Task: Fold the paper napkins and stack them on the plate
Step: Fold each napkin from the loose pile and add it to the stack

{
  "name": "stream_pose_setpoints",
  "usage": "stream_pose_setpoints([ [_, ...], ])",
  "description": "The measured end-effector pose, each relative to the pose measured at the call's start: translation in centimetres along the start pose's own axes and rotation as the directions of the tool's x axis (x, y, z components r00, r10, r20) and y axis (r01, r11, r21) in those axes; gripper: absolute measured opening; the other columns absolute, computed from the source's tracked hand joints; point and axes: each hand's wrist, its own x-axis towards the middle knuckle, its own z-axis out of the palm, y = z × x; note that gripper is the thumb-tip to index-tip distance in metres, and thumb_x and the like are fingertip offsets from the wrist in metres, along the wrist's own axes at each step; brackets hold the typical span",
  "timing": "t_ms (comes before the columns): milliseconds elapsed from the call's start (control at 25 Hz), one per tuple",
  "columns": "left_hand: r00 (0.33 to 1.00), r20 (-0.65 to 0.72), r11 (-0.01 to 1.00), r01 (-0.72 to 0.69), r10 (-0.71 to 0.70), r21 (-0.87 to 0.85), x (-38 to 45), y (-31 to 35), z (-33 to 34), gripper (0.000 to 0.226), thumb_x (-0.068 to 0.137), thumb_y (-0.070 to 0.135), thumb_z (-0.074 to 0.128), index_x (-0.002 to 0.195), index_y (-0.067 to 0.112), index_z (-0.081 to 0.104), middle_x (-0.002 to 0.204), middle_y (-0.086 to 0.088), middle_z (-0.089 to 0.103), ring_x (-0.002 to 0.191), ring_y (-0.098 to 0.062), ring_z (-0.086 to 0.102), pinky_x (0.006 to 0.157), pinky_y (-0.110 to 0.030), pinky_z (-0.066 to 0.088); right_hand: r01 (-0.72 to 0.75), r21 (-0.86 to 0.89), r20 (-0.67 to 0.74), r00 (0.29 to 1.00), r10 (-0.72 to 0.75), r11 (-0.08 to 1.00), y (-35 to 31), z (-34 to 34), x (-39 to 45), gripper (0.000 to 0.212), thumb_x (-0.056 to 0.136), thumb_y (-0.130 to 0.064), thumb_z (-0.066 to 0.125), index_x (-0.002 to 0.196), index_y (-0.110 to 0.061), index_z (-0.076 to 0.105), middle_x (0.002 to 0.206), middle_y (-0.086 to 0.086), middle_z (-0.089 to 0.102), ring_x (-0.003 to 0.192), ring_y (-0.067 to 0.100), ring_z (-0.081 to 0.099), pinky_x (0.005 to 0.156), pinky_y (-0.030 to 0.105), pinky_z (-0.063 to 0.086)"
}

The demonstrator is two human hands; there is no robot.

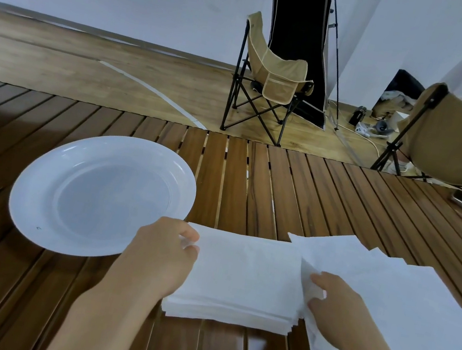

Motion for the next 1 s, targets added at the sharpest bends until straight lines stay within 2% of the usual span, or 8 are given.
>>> stream_pose_setpoints([
  [160,1.000,-0.002,1.000,-0.009,0.009,-0.002,0.0,0.0,0.0,0.027,0.097,0.030,0.050,0.123,0.034,0.056,0.133,0.009,0.052,0.116,-0.007,0.049,0.085,-0.017,0.035,0.061,0.186,-0.258,0.966,-0.011,0.981,-0.6,-0.8,-0.2,0.031,0.095,-0.016,0.055,0.126,-0.014,0.057,0.127,0.006,0.060,0.114,0.027,0.056,0.100,0.039,0.042],
  [280,1.000,-0.020,1.000,-0.018,0.018,-0.016,-0.1,0.0,0.0,0.028,0.097,0.029,0.049,0.123,0.034,0.056,0.133,0.010,0.050,0.119,-0.007,0.048,0.086,-0.017,0.034,0.349,0.227,-0.608,0.780,-0.148,0.909,-1.4,-2.5,-1.3,0.017,0.088,-0.001,0.063,0.099,-0.009,0.073,0.102,0.006,0.072,0.088,0.021,0.064,0.076,0.020,0.044],
  [400,0.995,-0.088,0.999,-0.051,0.051,-0.006,-0.2,0.3,-0.1,0.028,0.096,0.028,0.051,0.123,0.035,0.055,0.132,0.010,0.049,0.117,-0.008,0.048,0.086,-0.016,0.032,0.568,0.147,-0.771,0.578,-0.265,0.810,-2.9,-4.0,-2.4,0.022,0.083,0.009,0.064,0.088,-0.009,0.075,0.089,0.000,0.072,0.077,0.008,0.062,0.069,0.004,0.042],
  [520,0.980,-0.151,0.991,-0.135,0.131,-0.013,-0.2,0.8,-0.3,0.033,0.090,0.029,0.061,0.120,0.040,0.052,0.133,0.014,0.047,0.117,-0.004,0.045,0.089,-0.016,0.029,0.708,0.062,-0.852,0.404,-0.331,0.704,-4.3,-4.0,-3.1,0.027,0.083,0.010,0.058,0.084,-0.010,0.076,0.089,-0.003,0.071,0.080,0.008,0.063,0.071,0.010,0.046],
  [640,0.975,-0.115,0.979,-0.198,0.191,-0.056,-0.3,1.4,-0.4,0.057,0.080,0.036,0.073,0.128,0.045,0.044,0.136,0.020,0.043,0.123,-0.002,0.040,0.093,-0.018,0.030,0.796,0.055,-0.889,0.314,-0.334,0.602,-5.5,-4.5,-4.5,0.025,0.085,0.007,0.056,0.085,-0.009,0.075,0.091,-0.001,0.071,0.086,0.009,0.066,0.077,0.014,0.049],
  [720,0.979,-0.051,0.972,-0.204,0.199,-0.118,-0.4,1.6,-0.3,0.073,0.075,0.037,0.077,0.134,0.046,0.035,0.139,0.021,0.042,0.128,-0.005,0.040,0.096,-0.023,0.034,0.853,0.135,-0.910,0.309,-0.278,0.505,-6.3,-5.1,-5.7,0.022,0.086,0.009,0.059,0.086,-0.008,0.074,0.091,-0.001,0.071,0.088,0.008,0.067,0.081,0.016,0.049],
  [800,0.980,-0.012,0.964,-0.197,0.198,-0.180,-0.3,1.6,-0.1,0.084,0.072,0.037,0.080,0.139,0.045,0.028,0.139,0.023,0.042,0.126,-0.004,0.042,0.101,-0.028,0.036,0.880,0.302,-0.908,0.382,-0.171,0.367,-6.6,-5.5,-6.3,0.024,0.086,0.010,0.060,0.082,-0.011,0.072,0.091,0.003,0.072,0.088,0.015,0.068,0.081,0.022,0.050],
  [1000,0.968,-0.053,0.939,-0.249,0.244,-0.235,-0.4,2.1,-0.5,0.068,0.077,0.035,0.075,0.131,0.046,0.036,0.104,0.032,0.047,0.093,0.004,0.050,0.076,-0.009,0.036,0.616,0.783,-0.618,0.786,0.004,-0.078,-6.2,-5.4,-6.2,0.021,0.084,0.011,0.056,0.078,-0.003,0.069,0.091,0.014,0.073,0.091,0.037,0.068,0.078,0.040,0.054],
])
